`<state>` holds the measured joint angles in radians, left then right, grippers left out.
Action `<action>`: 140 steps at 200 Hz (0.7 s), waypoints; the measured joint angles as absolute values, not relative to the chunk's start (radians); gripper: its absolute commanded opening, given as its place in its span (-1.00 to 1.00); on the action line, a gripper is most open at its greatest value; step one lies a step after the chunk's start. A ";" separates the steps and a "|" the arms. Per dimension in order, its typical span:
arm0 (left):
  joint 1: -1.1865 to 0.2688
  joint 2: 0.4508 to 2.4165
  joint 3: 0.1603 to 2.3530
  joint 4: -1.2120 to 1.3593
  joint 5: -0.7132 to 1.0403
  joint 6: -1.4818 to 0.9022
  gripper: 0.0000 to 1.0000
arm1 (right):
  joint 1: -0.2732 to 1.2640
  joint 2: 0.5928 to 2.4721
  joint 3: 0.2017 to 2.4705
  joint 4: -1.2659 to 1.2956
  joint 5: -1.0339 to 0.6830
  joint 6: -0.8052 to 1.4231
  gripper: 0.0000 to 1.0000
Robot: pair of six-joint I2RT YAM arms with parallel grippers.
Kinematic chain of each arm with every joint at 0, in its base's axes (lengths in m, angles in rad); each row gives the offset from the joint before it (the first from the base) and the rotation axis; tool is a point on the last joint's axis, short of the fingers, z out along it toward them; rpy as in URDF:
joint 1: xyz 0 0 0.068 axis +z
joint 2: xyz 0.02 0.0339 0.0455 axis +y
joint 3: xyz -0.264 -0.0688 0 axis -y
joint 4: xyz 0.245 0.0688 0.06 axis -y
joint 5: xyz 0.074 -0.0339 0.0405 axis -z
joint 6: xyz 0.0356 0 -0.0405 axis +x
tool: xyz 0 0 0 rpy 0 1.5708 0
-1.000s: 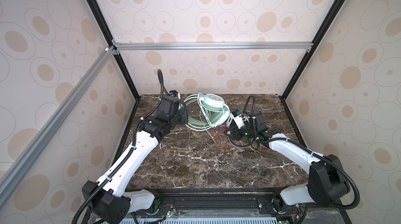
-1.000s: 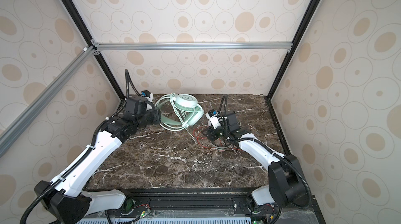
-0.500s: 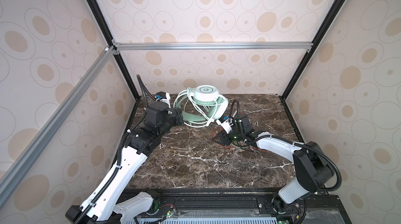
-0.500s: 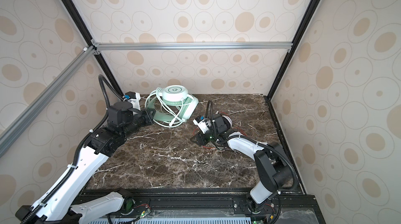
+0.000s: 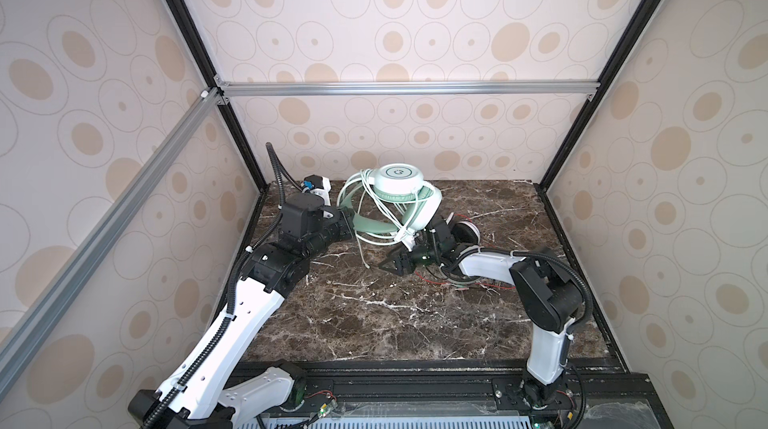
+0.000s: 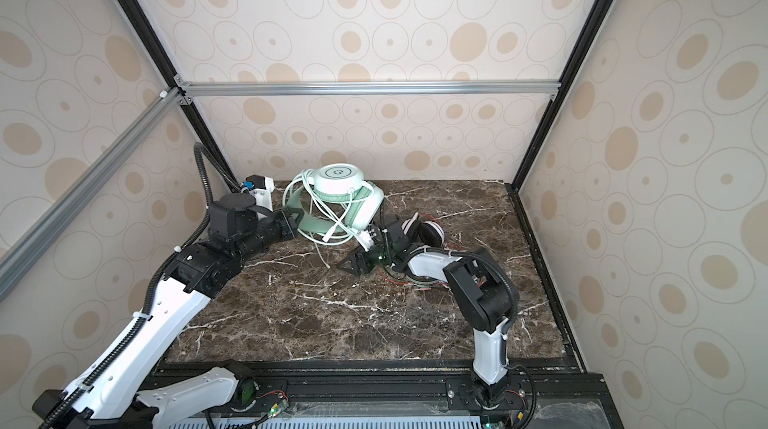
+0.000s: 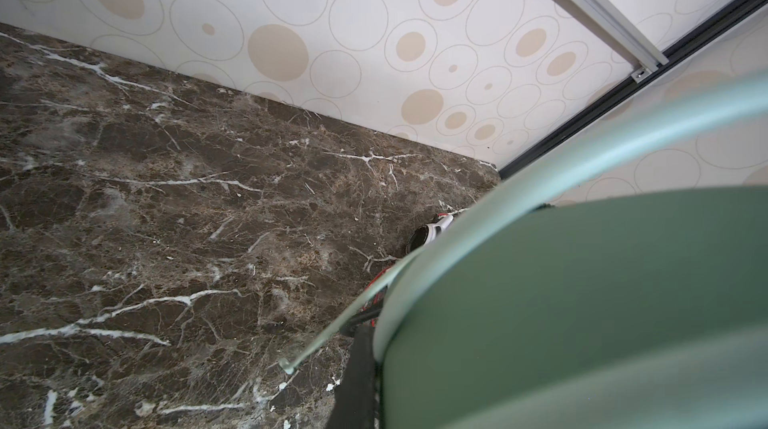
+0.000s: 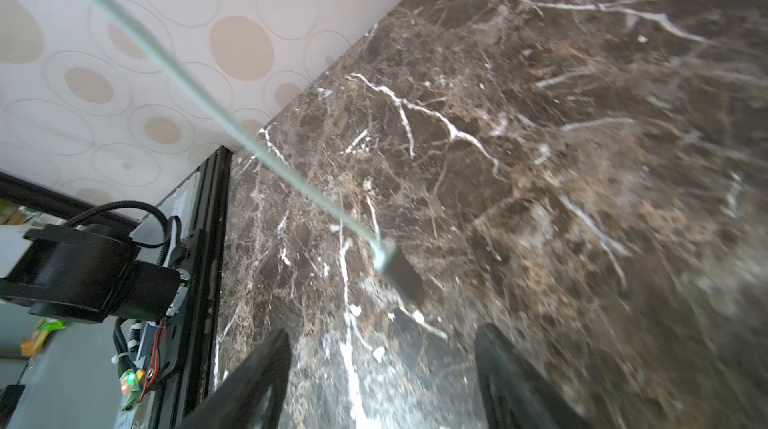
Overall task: Wrap the headphones
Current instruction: 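Grasp the green cable near its plug with the right gripper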
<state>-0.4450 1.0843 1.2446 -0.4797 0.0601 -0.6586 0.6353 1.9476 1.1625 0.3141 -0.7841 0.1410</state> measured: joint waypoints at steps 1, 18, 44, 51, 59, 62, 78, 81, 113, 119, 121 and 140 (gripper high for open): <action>-0.445 1.084 1.245 -0.480 0.060 -0.659 -1.00 | 0.636 1.950 1.164 0.315 -0.786 0.141 0.49; -0.445 1.084 1.245 -0.480 0.061 -0.659 -1.00 | 0.657 2.005 1.199 0.347 -0.800 0.143 0.42; -0.445 1.084 1.245 -0.480 0.066 -0.658 -1.00 | 0.675 2.062 1.216 0.384 -0.805 0.159 0.21; -0.445 1.084 1.245 -0.480 0.067 -0.658 -1.00 | 0.677 2.075 1.222 0.387 -0.810 0.167 0.10; -0.445 1.084 1.245 -0.480 0.070 -0.658 -1.00 | 0.678 2.086 1.231 0.392 -0.814 0.172 -0.07; -0.445 1.084 1.245 -0.480 0.070 -0.658 -1.00 | 0.678 2.089 1.235 0.393 -0.814 0.175 -0.14; -0.445 1.084 1.245 -0.480 0.072 -0.657 -1.00 | 0.678 2.094 1.247 0.400 -0.826 0.181 -0.40; -0.445 1.084 1.245 -0.480 0.072 -0.657 -1.00 | 0.677 2.094 1.248 0.401 -0.826 0.192 -0.42; -0.445 1.084 1.245 -0.480 0.073 -0.655 -1.00 | 0.677 2.094 1.257 0.419 -0.844 0.202 -0.49; -0.445 1.084 1.245 -0.480 0.073 -0.654 -1.00 | 0.677 2.094 1.257 0.419 -0.846 0.202 -0.49; -0.445 1.084 1.245 -0.480 0.073 -0.654 -1.00 | 0.677 2.094 1.257 0.419 -0.845 0.203 -0.49; -0.445 1.085 1.245 -0.480 0.074 -0.654 -1.00 | 0.677 2.094 1.257 0.426 -0.847 0.205 -0.49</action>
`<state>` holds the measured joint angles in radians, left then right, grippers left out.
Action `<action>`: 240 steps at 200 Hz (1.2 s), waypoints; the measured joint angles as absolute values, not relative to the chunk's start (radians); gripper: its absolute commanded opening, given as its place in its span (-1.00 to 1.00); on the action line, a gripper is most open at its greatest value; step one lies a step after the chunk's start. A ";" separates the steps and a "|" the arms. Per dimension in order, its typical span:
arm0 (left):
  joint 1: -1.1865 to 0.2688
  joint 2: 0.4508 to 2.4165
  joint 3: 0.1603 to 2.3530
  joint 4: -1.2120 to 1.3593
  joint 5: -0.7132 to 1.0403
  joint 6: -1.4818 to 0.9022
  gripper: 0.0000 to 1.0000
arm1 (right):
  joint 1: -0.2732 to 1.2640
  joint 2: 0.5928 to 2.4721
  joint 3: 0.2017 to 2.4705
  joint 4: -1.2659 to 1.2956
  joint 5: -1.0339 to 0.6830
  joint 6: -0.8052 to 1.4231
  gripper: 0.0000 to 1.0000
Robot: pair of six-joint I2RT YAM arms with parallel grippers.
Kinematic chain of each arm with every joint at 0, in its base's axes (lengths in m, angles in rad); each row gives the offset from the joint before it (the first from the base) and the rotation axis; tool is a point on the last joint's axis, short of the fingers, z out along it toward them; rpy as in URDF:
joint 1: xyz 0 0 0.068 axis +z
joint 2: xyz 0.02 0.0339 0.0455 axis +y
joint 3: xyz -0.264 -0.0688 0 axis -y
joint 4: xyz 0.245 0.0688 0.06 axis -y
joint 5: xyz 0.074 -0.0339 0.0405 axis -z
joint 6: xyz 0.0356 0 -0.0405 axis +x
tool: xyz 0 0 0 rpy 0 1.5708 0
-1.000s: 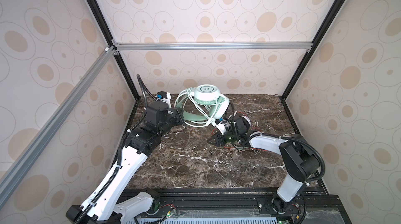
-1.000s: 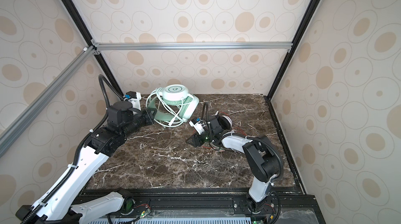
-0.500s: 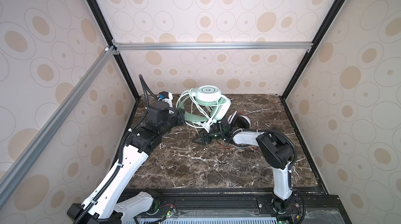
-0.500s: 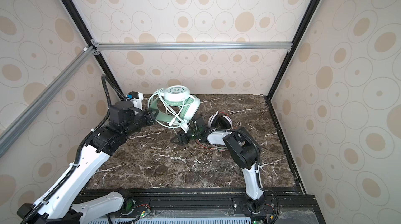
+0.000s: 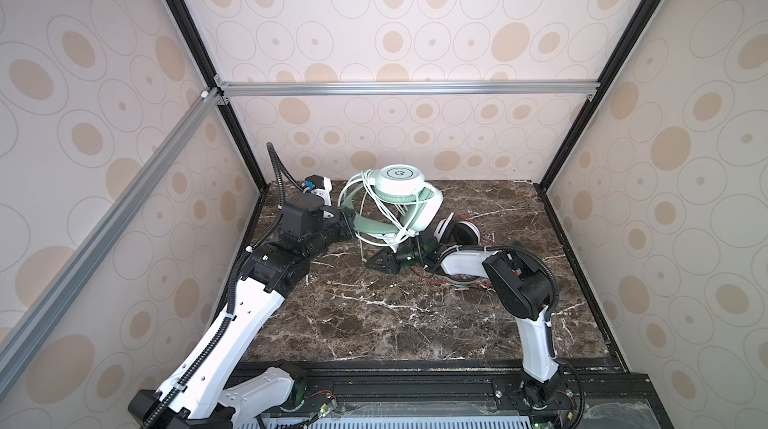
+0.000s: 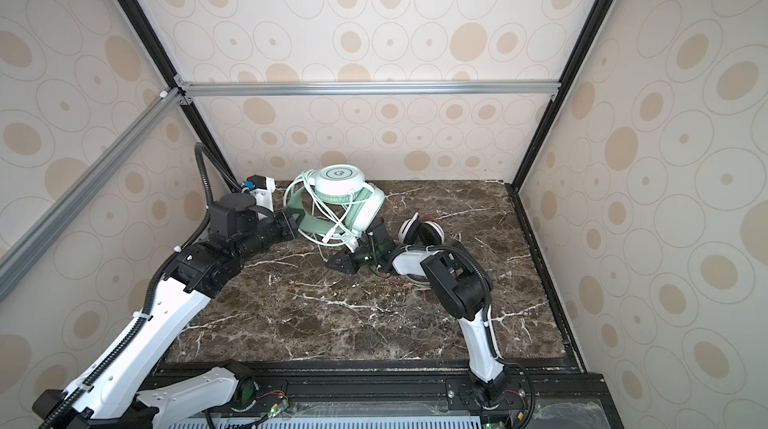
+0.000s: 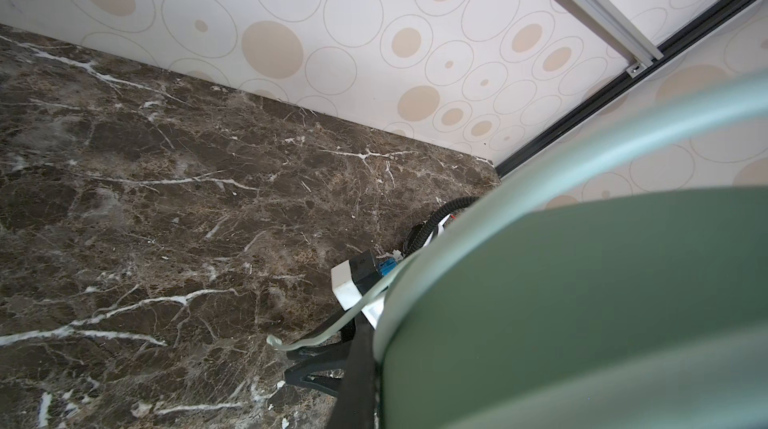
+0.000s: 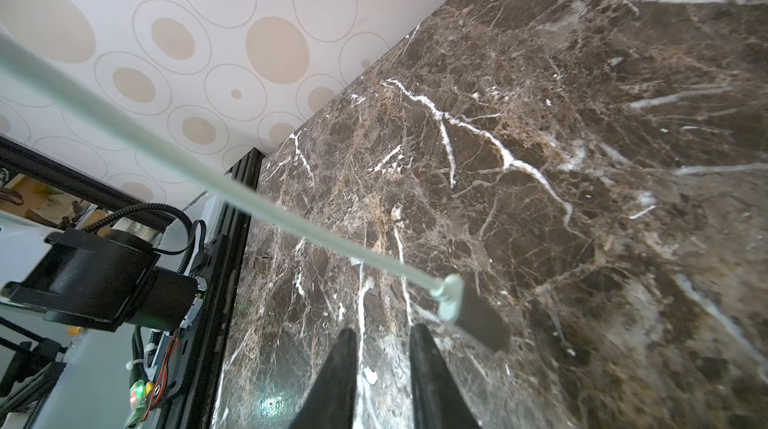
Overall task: Wrap the headphones
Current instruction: 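Grasp the green cable near its plug with the right gripper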
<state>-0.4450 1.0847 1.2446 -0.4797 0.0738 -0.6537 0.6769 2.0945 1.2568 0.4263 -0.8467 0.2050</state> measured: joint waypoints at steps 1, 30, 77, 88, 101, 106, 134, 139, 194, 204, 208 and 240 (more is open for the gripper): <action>-0.445 1.085 1.245 -0.480 0.074 -0.654 -1.00 | 0.677 2.094 1.257 0.427 -0.847 0.205 -0.49; -0.445 1.085 1.245 -0.480 0.074 -0.653 -1.00 | 0.677 2.094 1.256 0.434 -0.844 0.215 -0.12; -0.445 1.085 1.245 -0.479 0.074 -0.653 -1.00 | 0.680 2.094 1.245 0.418 -0.735 0.176 0.07; -0.445 1.085 1.245 -0.479 0.074 -0.653 -1.00 | 0.684 2.090 1.229 0.408 -0.673 0.153 0.09; -0.445 1.085 1.245 -0.479 0.074 -0.653 -1.00 | 0.692 2.074 1.195 0.390 -0.592 0.122 0.12; -0.445 1.086 1.245 -0.479 0.075 -0.653 -1.00 | 0.696 2.067 1.181 0.382 -0.563 0.112 0.14; -0.445 1.090 1.245 -0.479 0.074 -0.651 -1.00 | 0.713 2.044 1.148 0.348 -0.453 0.060 0.25; -0.445 1.090 1.245 -0.480 0.075 -0.651 -1.00 | 0.714 2.043 1.148 0.345 -0.440 0.054 0.26; -0.445 1.090 1.245 -0.479 0.080 -0.650 -1.00 | 0.725 2.043 1.154 0.327 -0.395 0.020 0.24; -0.445 1.090 1.245 -0.479 0.080 -0.650 -1.00 | 0.729 2.043 1.161 0.326 -0.397 0.018 0.24; -0.445 1.090 1.245 -0.479 0.081 -0.650 -1.00 | 0.730 2.043 1.165 0.326 -0.398 0.018 0.24; -0.445 1.090 1.245 -0.479 0.081 -0.650 -1.00 | 0.736 2.051 1.213 0.334 -0.423 0.018 0.19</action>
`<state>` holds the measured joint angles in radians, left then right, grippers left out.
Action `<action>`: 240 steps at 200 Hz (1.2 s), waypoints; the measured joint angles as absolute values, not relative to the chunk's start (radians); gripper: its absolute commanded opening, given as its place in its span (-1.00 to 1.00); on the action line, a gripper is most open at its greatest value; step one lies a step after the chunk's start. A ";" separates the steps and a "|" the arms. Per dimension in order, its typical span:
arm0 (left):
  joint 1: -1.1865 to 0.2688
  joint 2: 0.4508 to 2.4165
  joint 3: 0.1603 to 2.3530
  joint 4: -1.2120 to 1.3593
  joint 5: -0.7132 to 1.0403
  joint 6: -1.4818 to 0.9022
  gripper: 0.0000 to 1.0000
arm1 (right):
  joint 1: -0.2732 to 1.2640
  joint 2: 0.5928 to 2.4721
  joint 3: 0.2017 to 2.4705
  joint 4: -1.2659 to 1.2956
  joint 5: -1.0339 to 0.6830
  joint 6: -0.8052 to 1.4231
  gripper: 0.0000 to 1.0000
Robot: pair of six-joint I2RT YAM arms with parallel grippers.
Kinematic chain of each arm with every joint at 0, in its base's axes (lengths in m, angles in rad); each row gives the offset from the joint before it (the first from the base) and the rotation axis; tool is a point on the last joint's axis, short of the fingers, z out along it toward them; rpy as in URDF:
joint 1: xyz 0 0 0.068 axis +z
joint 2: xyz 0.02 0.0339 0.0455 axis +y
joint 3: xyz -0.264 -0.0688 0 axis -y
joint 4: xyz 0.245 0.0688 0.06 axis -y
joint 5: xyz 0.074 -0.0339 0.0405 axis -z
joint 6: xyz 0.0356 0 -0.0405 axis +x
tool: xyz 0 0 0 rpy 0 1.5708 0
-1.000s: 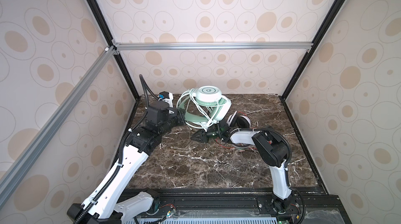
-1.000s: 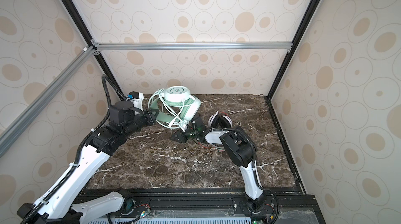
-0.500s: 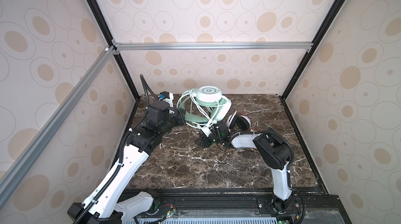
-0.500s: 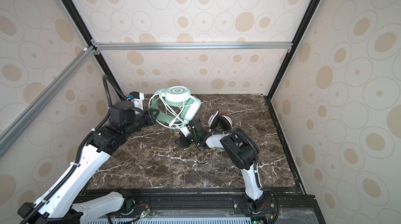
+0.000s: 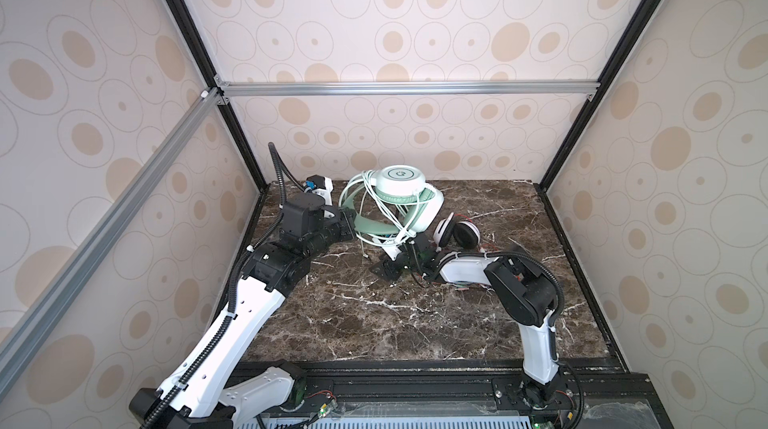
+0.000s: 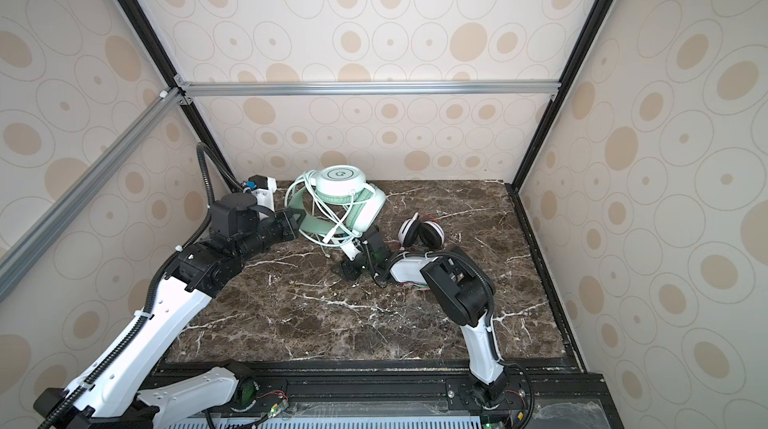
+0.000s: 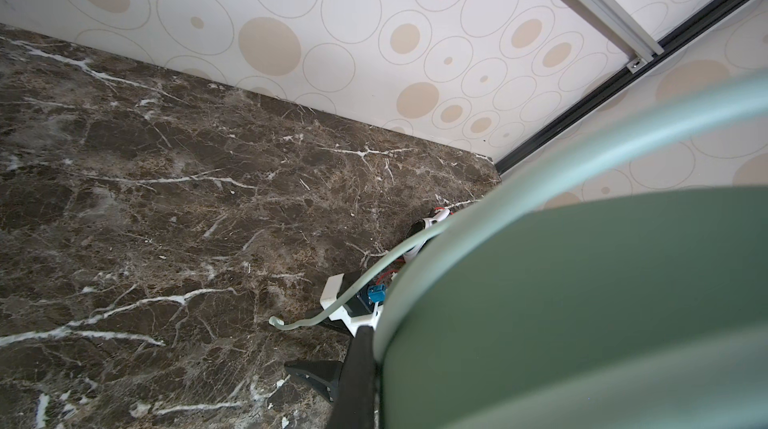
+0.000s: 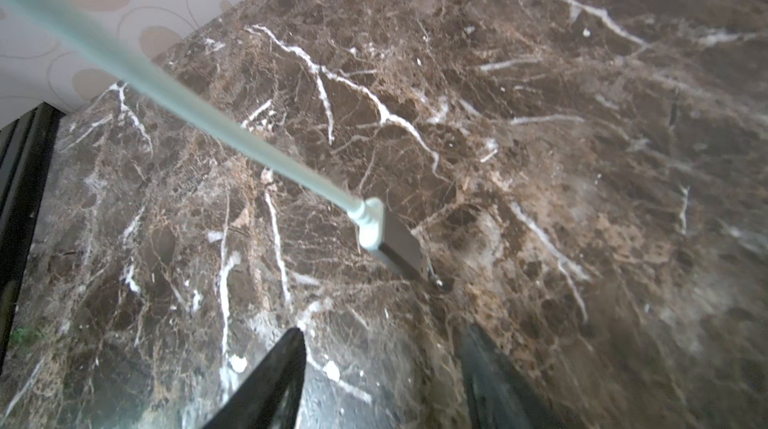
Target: Wrap the headphones
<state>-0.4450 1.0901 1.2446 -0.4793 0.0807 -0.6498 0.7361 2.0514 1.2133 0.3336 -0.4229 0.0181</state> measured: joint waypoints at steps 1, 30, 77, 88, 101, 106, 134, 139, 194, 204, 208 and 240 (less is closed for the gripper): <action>-0.445 1.090 1.245 -0.479 0.081 -0.649 -1.00 | 0.736 2.052 1.214 0.334 -0.423 0.019 0.18; -0.445 1.090 1.244 -0.479 0.081 -0.649 -1.00 | 0.736 2.090 1.267 0.343 -0.452 0.026 -0.03; -0.445 1.090 1.244 -0.479 0.080 -0.649 -1.00 | 0.736 2.121 1.274 0.343 -0.476 0.040 -0.42; -0.445 1.090 1.244 -0.479 0.080 -0.649 -1.00 | 0.736 2.121 1.273 0.345 -0.478 0.044 -0.47; -0.445 1.090 1.244 -0.479 0.078 -0.648 -1.00 | 0.736 2.121 1.267 0.354 -0.478 0.044 -0.50; -0.445 1.090 1.244 -0.479 0.076 -0.648 -1.00 | 0.736 2.121 1.262 0.359 -0.478 0.043 -0.51; -0.445 1.090 1.244 -0.480 0.051 -0.648 -1.00 | 0.736 2.119 1.212 0.368 -0.472 0.038 -0.64; -0.445 1.090 1.244 -0.481 0.042 -0.649 -1.00 | 0.736 2.116 1.197 0.370 -0.468 0.036 -0.69; -0.445 1.090 1.244 -0.514 -0.094 -0.659 -1.00 | 0.741 1.949 0.979 0.376 -0.350 0.036 -1.00; -0.445 1.090 1.244 -0.516 -0.121 -0.664 -1.00 | 0.747 1.908 0.958 0.359 -0.312 0.032 -1.00; -0.445 1.090 1.244 -0.517 -0.133 -0.666 -1.00 | 0.751 1.892 0.952 0.348 -0.290 0.031 -1.00; -0.445 1.090 1.244 -0.541 -0.218 -0.687 -1.00 | 0.793 1.800 0.951 0.232 -0.092 -0.007 -1.00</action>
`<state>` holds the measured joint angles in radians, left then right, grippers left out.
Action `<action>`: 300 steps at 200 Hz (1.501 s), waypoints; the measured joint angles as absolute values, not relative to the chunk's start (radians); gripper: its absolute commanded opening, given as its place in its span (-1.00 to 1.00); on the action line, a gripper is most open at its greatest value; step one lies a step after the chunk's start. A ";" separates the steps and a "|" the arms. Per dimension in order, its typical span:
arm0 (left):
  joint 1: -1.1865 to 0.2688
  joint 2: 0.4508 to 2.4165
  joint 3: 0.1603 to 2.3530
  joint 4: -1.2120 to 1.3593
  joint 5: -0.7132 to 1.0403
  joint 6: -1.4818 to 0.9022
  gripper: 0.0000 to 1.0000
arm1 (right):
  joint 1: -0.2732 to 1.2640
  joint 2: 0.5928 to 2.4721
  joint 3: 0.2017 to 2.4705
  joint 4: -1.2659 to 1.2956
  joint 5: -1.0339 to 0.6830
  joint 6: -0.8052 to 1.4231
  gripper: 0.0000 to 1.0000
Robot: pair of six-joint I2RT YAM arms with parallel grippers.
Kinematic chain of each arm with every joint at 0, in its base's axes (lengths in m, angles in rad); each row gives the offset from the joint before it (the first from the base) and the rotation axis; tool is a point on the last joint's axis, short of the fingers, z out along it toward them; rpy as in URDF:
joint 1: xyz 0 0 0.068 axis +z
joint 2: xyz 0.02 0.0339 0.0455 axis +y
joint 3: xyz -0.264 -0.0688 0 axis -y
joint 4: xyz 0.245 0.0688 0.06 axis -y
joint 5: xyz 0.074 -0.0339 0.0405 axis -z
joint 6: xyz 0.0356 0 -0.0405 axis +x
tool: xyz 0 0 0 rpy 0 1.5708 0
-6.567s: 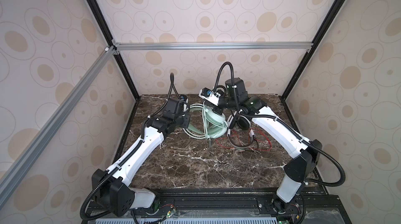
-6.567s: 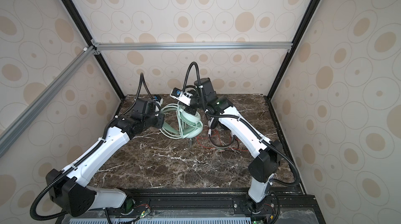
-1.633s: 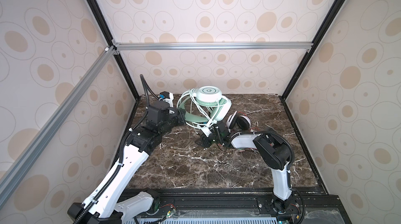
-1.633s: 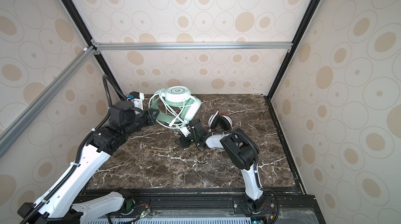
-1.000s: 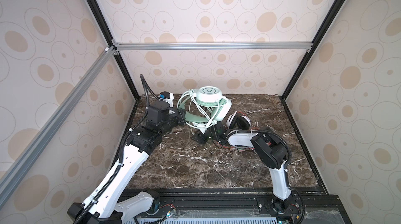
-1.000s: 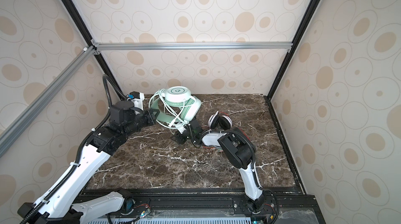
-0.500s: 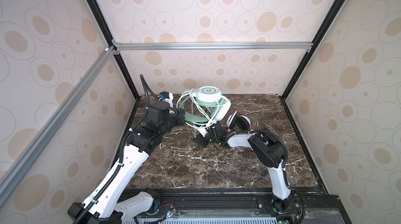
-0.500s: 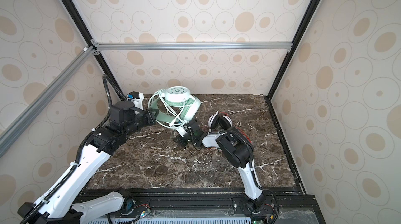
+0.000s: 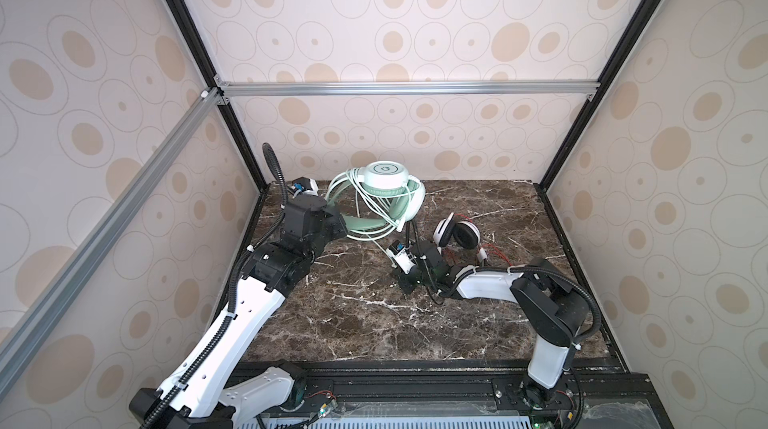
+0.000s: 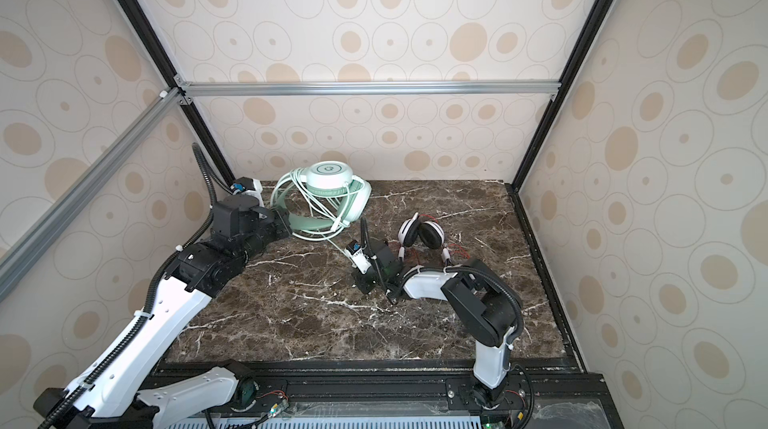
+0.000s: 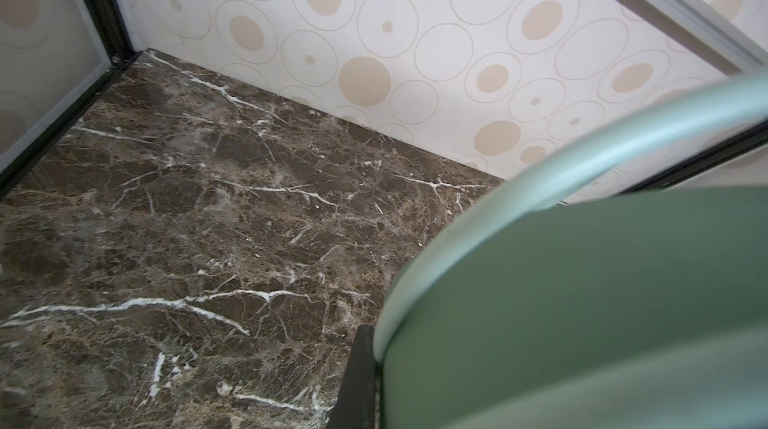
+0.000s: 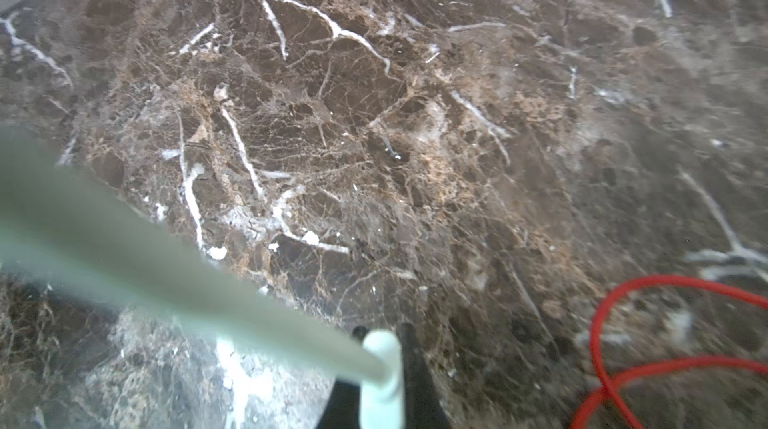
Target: Wrap the headphones
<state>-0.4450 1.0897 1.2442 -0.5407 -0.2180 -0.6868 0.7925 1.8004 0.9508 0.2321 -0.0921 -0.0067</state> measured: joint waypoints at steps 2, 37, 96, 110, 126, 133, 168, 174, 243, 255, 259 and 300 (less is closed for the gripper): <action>-0.445 1.090 1.244 -0.542 -0.223 -0.688 -1.00 | 0.795 1.797 0.951 0.224 -0.078 -0.007 -1.00; -0.444 1.093 1.250 -0.578 -0.326 -0.716 -1.00 | 0.820 1.734 0.952 0.116 0.183 -0.047 -1.00; -0.408 1.127 1.267 -0.620 -0.418 -0.748 -1.00 | 0.824 1.599 0.907 0.087 0.550 -0.138 -1.00; -0.391 1.135 1.267 -0.624 -0.419 -0.754 -1.00 | 0.826 1.571 0.880 0.101 0.609 -0.161 -1.00; -0.365 1.140 1.267 -0.628 -0.421 -0.768 -1.00 | 0.826 1.533 0.842 0.113 0.657 -0.187 -1.00; -0.354 1.141 1.267 -0.631 -0.421 -0.773 -1.00 | 0.828 1.518 0.831 0.115 0.668 -0.198 -1.00; -0.332 1.153 1.267 -0.648 -0.432 -0.799 -1.00 | 0.875 1.451 0.818 0.130 0.733 -0.277 -1.00; -0.331 1.160 1.268 -0.651 -0.440 -0.805 -1.00 | 0.888 1.445 0.819 0.136 0.747 -0.299 -1.00; -0.340 1.351 1.364 -0.773 -0.495 -0.819 -1.00 | 1.058 1.441 0.940 0.115 0.881 -0.591 -1.00; -0.349 1.383 1.385 -0.797 -0.508 -0.807 -1.00 | 1.083 1.441 0.974 0.110 0.899 -0.643 -1.00; -0.353 1.392 1.394 -0.805 -0.513 -0.801 -1.00 | 1.089 1.441 0.987 0.102 0.901 -0.656 -1.00; -0.405 1.498 1.505 -0.890 -0.583 -0.714 -1.00 | 1.107 1.443 1.121 -0.036 0.922 -0.722 -1.00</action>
